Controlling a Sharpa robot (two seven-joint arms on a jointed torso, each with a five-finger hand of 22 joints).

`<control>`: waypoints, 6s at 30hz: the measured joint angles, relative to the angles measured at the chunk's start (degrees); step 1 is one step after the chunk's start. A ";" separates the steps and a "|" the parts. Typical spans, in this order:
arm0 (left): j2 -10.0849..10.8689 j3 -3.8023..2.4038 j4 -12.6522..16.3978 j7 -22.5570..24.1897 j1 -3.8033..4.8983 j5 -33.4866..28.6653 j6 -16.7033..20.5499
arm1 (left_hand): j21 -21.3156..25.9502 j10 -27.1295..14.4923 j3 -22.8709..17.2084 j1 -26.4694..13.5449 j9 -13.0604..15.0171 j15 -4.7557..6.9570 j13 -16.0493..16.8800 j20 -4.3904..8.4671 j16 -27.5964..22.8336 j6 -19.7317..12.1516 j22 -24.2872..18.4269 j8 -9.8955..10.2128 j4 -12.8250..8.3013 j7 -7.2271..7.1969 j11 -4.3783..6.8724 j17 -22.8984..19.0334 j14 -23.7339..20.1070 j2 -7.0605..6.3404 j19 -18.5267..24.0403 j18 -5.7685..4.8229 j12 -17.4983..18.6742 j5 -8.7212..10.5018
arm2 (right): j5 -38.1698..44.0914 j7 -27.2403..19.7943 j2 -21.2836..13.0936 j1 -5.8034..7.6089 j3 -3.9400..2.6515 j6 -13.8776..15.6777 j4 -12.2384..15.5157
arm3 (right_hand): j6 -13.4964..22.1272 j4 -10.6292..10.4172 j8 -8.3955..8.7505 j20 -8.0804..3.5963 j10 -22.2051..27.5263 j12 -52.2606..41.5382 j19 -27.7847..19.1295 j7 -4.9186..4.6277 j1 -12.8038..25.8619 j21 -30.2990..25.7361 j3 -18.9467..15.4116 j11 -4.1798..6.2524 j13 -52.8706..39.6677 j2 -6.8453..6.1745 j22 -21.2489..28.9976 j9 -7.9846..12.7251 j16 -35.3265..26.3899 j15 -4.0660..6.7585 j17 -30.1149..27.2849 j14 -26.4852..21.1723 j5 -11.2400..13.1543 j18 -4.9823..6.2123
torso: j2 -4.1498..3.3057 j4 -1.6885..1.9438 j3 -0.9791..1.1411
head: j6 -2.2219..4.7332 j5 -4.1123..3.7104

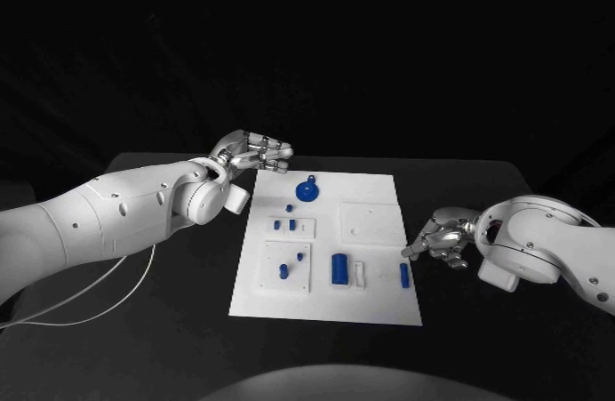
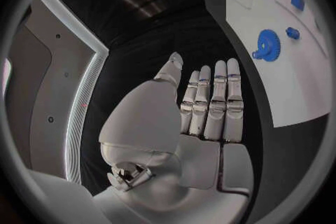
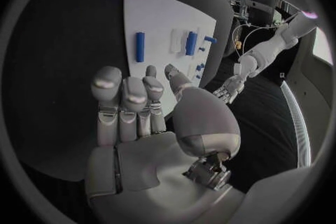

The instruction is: Assemble the parts on the task board

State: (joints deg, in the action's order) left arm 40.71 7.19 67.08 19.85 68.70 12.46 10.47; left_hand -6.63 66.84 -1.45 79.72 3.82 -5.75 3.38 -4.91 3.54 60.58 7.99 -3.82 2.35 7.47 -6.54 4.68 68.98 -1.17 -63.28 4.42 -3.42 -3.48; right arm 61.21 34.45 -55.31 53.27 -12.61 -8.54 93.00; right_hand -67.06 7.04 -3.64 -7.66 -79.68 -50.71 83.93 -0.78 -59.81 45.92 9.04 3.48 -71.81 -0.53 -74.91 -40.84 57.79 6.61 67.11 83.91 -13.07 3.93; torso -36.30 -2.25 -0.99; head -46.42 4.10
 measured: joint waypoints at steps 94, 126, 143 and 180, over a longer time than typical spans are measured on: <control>-0.16 0.04 0.16 0.04 0.00 0.06 -0.66 | 0.66 0.00 5.68 -2.07 0.00 0.00 -0.01 -0.01 0.00 -0.20 -1.57 0.00 1.11 0.20 0.00 -0.52 0.00 -1.08 -0.41 0.00 0.00 0.43 | 2.71 2.61 6.42 -1.44 3.97 9.15 2.41 | 0.64 4.84 0.15 0.00 0.72 0.91 0.00 -1.35 -1.49 0.20 13.49 -0.70 0.43 -2.82 0.00 9.66 -0.22 -0.60 0.08 -0.39 -18.67 -0.45 | -0.02 0.14 -0.05 | -0.77 0.58; -0.48 0.04 0.10 -0.18 -0.01 0.11 -0.93 | 0.66 0.00 5.83 -2.07 0.00 0.00 0.03 -0.01 0.00 -0.20 -1.77 0.00 0.95 0.20 0.00 -0.52 0.00 -0.62 -0.41 0.00 0.00 0.43 | -1.13 2.89 12.70 -1.15 6.01 9.59 -2.95 | 0.40 5.78 0.19 0.00 0.71 1.12 0.00 -1.13 -1.46 0.20 12.75 -0.69 0.53 -2.86 0.00 9.44 -0.22 -0.50 0.25 -0.27 -18.21 -0.47 | -0.03 0.09 -0.04 | -0.93 0.83; -0.45 0.05 0.12 -0.27 0.00 0.14 -0.96 | 0.66 0.00 5.83 -2.07 0.00 0.00 0.02 -0.01 0.00 -0.20 -1.77 0.00 0.95 0.20 0.00 -0.52 0.00 -0.62 -0.41 0.00 0.00 0.43 | -1.05 2.91 13.17 -1.16 6.37 9.67 -3.39 | -0.18 0.21 -0.14 0.00 0.20 1.12 0.00 -0.57 -1.60 0.00 4.62 -0.20 0.57 -1.98 0.00 11.56 -0.22 -0.58 0.43 -0.17 -1.74 -0.45 | -0.01 0.12 -0.07 | -0.98 0.97; -0.29 0.06 0.12 -0.54 0.00 0.28 -1.02 | 0.66 0.00 5.95 -1.85 0.00 0.00 0.01 -0.01 0.00 -0.20 -1.95 0.00 0.83 0.20 0.00 -0.52 0.00 -0.40 -0.41 0.00 0.00 0.43 | -1.05 2.74 11.54 -1.28 6.45 9.45 -0.94 | -1.85 -11.63 -0.13 0.00 0.21 1.12 0.00 -0.54 -0.14 0.00 2.92 -0.21 1.08 -6.34 0.00 10.10 -0.22 -0.59 0.59 -0.18 7.08 -0.46 | 0.00 0.05 -0.02 | -1.11 1.14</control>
State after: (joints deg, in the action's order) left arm 40.42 7.25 67.19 19.31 68.70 12.74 9.45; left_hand -5.97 66.84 4.50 77.87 3.82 -5.75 3.39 -4.91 3.54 60.38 6.04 -3.82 3.18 7.67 -6.54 4.16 68.98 -1.57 -63.69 4.42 -3.41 -3.05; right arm 60.16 37.19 -43.77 51.99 -6.17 0.91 92.06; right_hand -68.91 -4.59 -3.77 -7.66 -79.48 -49.59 83.93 -1.32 -59.95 45.92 11.96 3.28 -70.73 -6.87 -74.91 -30.73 57.58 6.02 67.70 83.73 -5.99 3.48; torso -36.30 -2.20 -1.01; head -47.53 5.24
